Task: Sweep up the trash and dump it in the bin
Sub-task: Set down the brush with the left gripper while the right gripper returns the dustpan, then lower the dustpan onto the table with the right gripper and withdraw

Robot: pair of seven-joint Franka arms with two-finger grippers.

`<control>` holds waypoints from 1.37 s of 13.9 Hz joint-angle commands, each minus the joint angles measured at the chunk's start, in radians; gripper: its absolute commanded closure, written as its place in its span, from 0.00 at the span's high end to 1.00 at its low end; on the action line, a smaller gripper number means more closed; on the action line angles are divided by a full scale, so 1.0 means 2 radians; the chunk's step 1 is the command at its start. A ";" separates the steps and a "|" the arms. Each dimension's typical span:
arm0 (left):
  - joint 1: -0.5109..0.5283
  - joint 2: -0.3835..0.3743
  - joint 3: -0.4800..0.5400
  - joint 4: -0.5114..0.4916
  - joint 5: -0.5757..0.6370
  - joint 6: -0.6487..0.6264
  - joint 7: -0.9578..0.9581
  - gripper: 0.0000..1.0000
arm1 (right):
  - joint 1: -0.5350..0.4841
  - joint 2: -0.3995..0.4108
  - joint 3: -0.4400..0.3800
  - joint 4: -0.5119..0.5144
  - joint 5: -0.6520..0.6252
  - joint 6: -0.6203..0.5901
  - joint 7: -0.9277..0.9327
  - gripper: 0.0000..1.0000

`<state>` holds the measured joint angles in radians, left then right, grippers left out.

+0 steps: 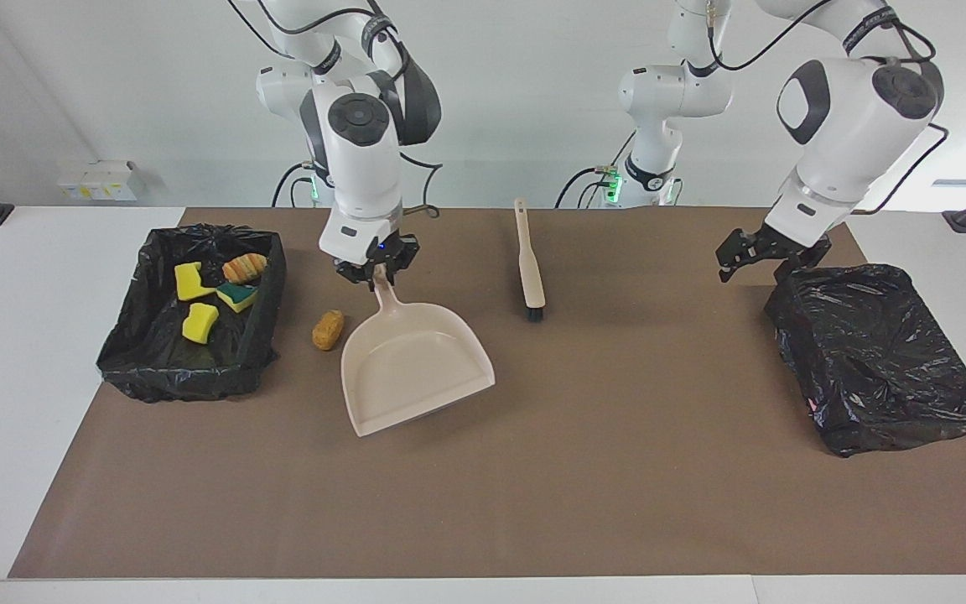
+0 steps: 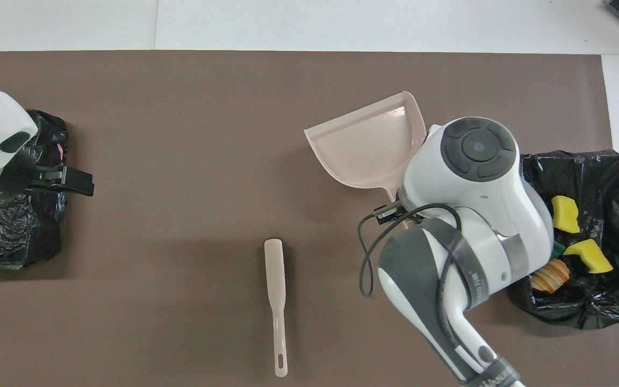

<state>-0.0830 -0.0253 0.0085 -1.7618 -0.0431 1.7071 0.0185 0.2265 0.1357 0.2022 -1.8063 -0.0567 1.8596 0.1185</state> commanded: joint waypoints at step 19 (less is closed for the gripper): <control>0.006 -0.054 -0.008 0.035 0.003 -0.116 0.015 1.00 | 0.115 0.233 -0.004 0.234 -0.031 0.125 0.292 1.00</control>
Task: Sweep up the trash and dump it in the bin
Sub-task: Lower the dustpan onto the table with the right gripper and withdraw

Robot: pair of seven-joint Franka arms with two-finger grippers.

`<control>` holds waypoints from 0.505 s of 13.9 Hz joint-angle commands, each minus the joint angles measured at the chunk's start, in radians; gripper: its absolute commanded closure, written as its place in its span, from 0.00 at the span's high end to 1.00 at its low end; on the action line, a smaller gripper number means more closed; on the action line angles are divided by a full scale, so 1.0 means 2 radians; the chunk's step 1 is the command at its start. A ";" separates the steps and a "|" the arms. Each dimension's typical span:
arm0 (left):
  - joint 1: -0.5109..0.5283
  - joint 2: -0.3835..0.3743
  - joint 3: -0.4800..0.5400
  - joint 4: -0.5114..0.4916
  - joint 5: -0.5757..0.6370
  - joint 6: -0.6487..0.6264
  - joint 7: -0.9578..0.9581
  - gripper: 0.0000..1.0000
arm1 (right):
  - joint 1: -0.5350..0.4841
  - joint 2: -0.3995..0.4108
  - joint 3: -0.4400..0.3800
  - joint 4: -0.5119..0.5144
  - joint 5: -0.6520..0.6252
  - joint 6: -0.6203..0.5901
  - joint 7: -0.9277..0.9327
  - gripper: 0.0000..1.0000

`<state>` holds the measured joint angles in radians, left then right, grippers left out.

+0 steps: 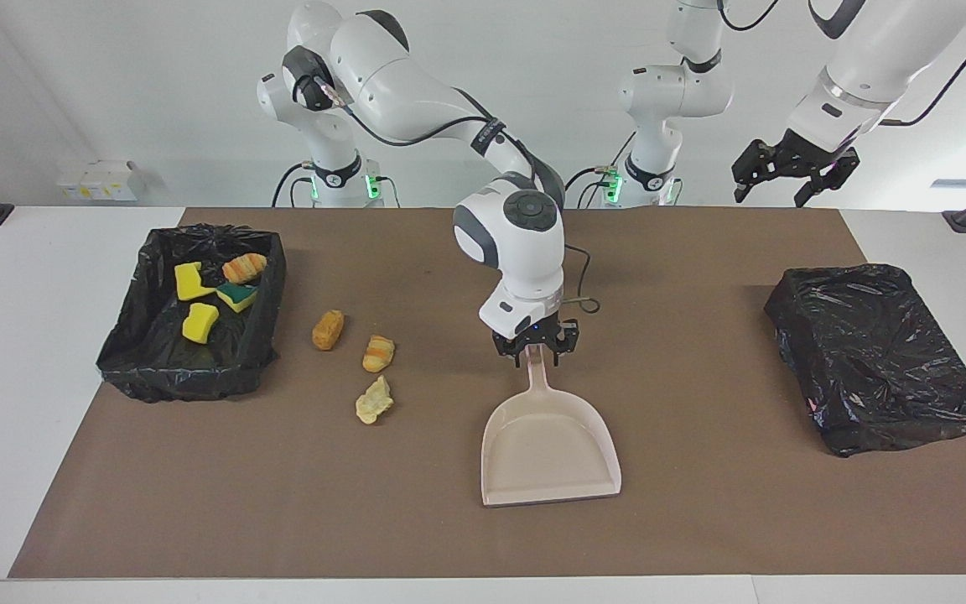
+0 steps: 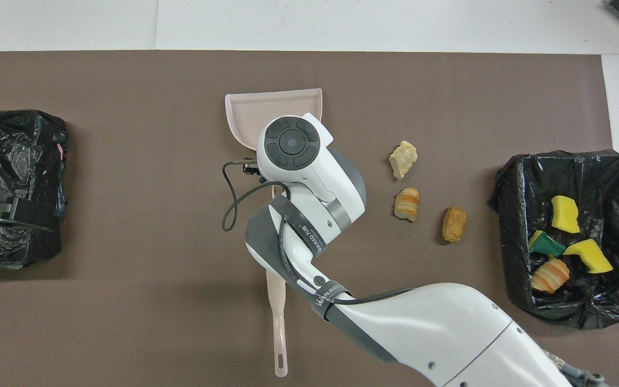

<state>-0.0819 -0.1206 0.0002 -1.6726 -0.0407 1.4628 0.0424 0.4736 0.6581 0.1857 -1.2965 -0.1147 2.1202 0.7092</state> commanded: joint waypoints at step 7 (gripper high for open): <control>0.002 -0.001 -0.004 -0.004 -0.001 0.060 0.006 1.00 | 0.033 -0.156 0.005 -0.187 0.043 -0.011 0.067 1.00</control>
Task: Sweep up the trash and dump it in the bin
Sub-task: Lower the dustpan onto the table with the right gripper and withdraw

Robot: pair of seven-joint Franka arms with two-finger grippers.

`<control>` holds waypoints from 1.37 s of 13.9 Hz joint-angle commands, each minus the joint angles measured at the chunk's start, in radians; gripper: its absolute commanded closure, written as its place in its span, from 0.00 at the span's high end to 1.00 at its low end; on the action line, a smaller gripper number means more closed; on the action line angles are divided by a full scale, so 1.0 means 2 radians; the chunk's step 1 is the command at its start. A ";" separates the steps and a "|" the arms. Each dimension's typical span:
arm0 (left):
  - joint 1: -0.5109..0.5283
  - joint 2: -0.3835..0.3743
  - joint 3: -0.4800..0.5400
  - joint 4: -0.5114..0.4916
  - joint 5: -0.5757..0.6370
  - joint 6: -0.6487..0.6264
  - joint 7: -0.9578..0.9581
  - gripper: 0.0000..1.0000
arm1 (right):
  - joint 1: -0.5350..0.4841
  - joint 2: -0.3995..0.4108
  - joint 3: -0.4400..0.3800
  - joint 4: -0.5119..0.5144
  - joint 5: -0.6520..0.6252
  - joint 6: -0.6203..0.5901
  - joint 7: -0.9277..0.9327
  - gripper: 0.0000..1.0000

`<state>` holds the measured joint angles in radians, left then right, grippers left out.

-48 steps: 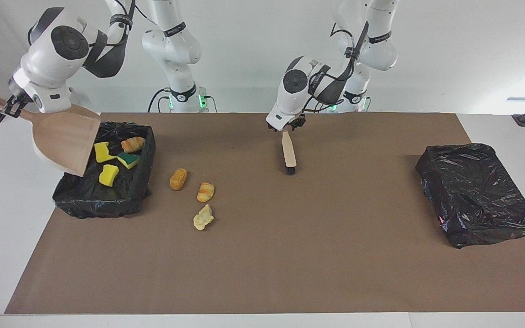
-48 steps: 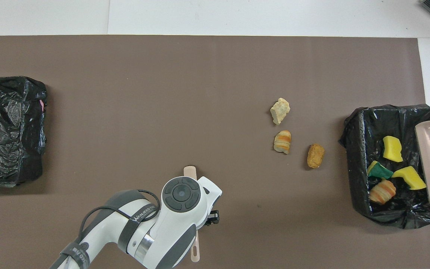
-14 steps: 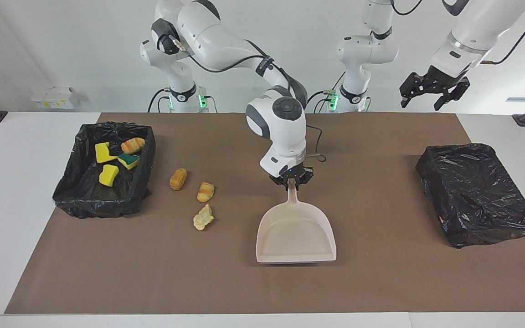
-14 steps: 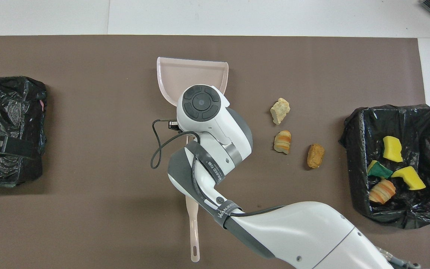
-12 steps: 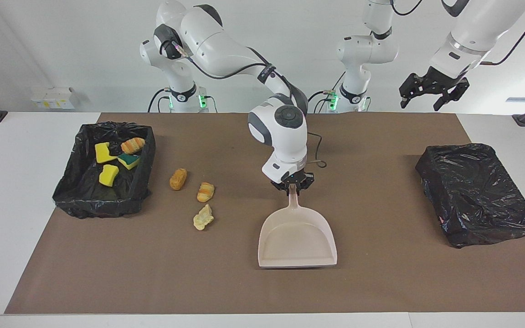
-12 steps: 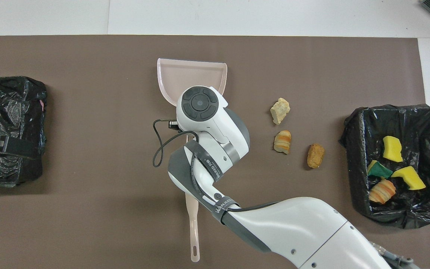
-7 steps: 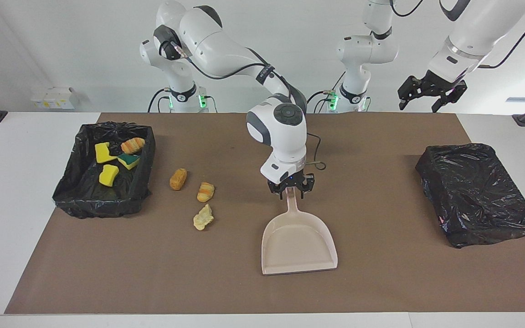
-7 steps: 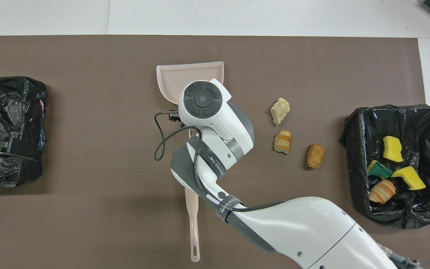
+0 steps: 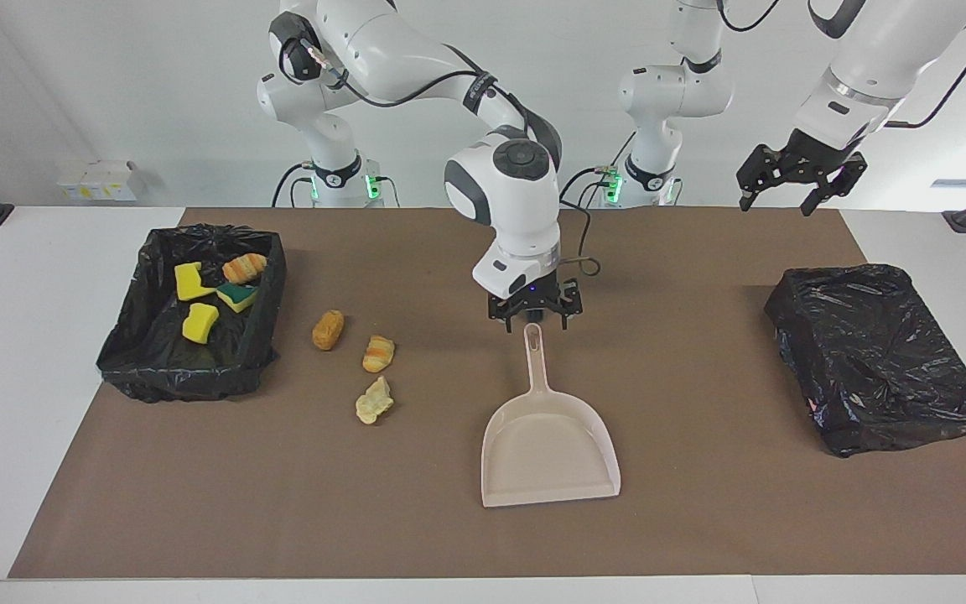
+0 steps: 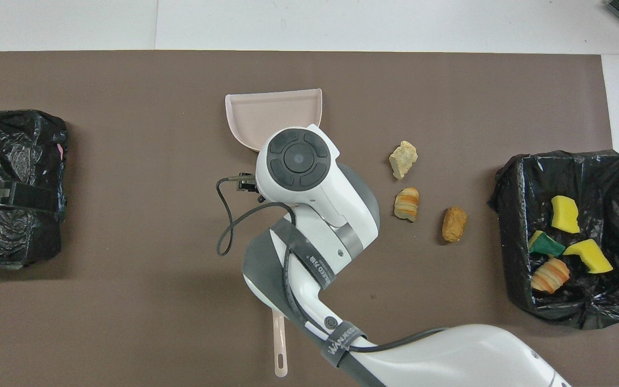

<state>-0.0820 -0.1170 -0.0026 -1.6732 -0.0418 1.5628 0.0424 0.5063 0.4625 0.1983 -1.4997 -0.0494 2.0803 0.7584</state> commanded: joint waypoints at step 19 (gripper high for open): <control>0.011 -0.006 -0.001 -0.004 0.002 0.001 0.005 1.00 | 0.127 -0.172 -0.001 -0.329 0.075 0.076 0.110 0.55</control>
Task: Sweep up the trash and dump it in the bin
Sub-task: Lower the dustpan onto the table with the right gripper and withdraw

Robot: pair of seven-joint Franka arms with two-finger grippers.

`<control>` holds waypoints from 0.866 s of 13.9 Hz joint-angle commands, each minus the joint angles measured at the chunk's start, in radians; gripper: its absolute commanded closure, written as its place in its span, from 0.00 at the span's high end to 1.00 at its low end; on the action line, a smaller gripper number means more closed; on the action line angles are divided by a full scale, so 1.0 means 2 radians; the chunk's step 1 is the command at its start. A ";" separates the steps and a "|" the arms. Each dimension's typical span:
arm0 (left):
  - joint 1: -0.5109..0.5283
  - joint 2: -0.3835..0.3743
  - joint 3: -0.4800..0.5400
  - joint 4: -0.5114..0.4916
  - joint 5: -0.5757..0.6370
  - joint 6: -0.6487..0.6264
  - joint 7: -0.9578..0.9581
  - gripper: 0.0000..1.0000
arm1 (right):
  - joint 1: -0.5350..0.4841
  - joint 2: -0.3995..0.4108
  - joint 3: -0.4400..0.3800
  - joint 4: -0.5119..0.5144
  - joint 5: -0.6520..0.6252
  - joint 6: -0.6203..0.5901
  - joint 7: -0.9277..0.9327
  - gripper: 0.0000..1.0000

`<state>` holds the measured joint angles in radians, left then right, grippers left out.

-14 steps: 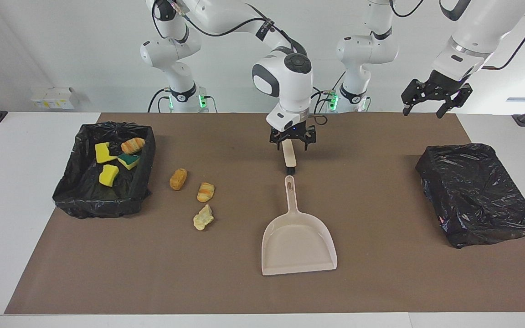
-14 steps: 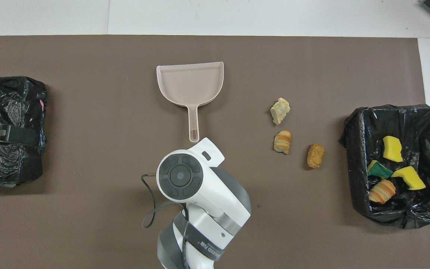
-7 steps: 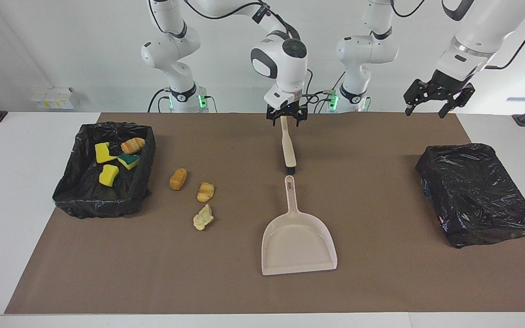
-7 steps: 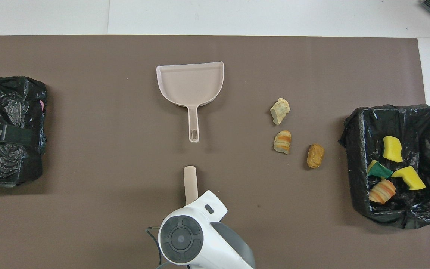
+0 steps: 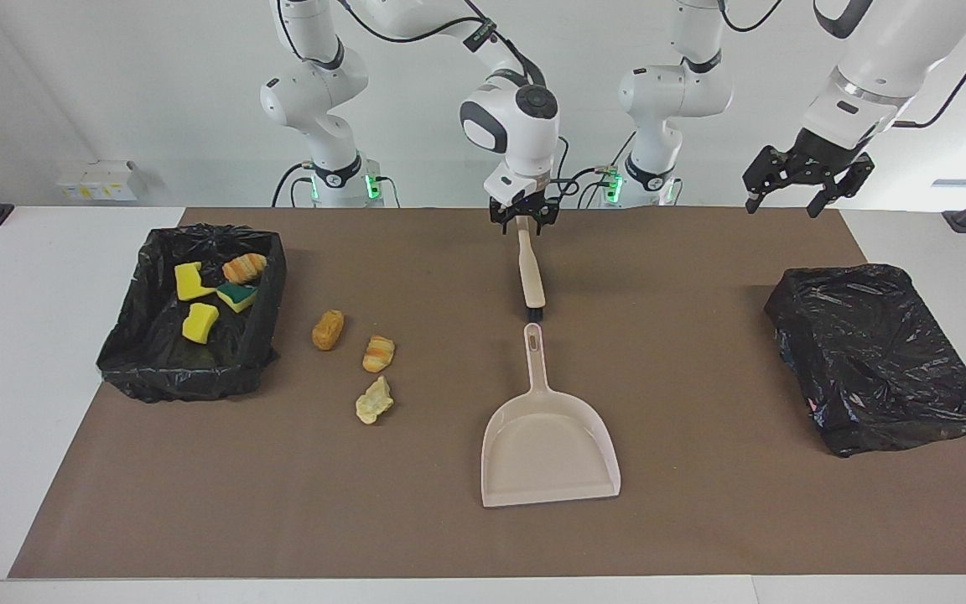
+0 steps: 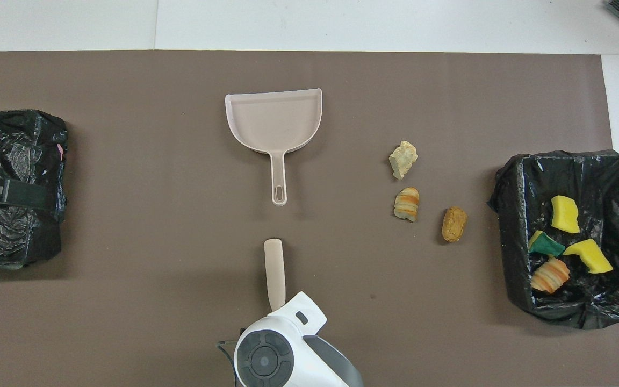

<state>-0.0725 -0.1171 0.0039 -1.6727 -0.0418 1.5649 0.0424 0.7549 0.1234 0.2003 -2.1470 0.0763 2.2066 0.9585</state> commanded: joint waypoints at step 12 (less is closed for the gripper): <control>-0.062 0.035 -0.015 0.004 -0.002 0.106 -0.116 1.00 | -0.080 -0.057 -0.005 0.035 0.013 -0.158 0.006 0.00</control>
<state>-0.1428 -0.0920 -0.0365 -1.6703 -0.0442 1.7031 -0.1096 0.6568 0.0753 0.1863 -2.0685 0.0781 1.9713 0.9614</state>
